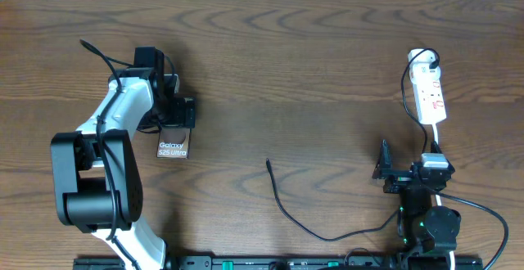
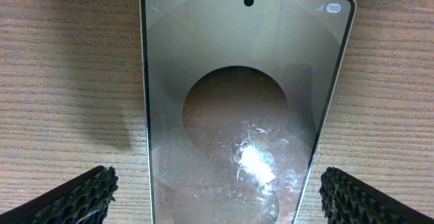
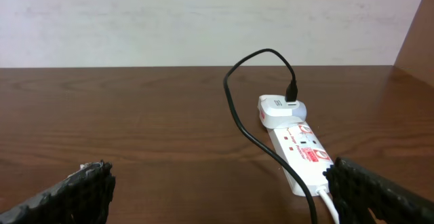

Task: Plug charger to phone and switch on socket
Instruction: 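Lower the left gripper and close it on the phone box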

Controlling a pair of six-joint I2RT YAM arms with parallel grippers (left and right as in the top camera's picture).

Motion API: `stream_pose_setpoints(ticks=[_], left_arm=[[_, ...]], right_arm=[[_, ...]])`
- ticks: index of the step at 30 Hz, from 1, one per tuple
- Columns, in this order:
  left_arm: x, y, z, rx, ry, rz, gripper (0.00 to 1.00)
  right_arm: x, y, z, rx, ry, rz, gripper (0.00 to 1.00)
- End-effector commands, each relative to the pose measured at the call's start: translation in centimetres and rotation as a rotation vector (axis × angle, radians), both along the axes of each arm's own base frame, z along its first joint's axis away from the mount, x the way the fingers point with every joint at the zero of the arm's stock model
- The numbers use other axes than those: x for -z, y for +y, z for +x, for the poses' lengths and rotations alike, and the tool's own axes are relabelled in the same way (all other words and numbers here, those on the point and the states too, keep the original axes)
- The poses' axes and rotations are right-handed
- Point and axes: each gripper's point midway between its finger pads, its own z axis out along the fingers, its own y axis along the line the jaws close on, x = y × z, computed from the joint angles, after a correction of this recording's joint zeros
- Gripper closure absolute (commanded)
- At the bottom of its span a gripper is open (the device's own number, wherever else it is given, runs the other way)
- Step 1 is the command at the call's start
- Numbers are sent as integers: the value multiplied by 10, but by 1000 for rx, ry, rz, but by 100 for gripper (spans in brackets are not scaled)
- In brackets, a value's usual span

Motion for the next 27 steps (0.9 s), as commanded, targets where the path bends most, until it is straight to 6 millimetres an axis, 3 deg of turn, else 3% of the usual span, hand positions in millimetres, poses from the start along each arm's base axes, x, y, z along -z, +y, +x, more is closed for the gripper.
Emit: stream_pose_setpoints(ticks=[1, 27], left_arm=[[8, 2, -7, 13, 29, 9, 2], [25, -8, -22, 44, 54, 9, 2]], right_arm=[[1, 0, 0, 1, 2, -15, 1], [1, 0, 0, 1, 1, -15, 1]])
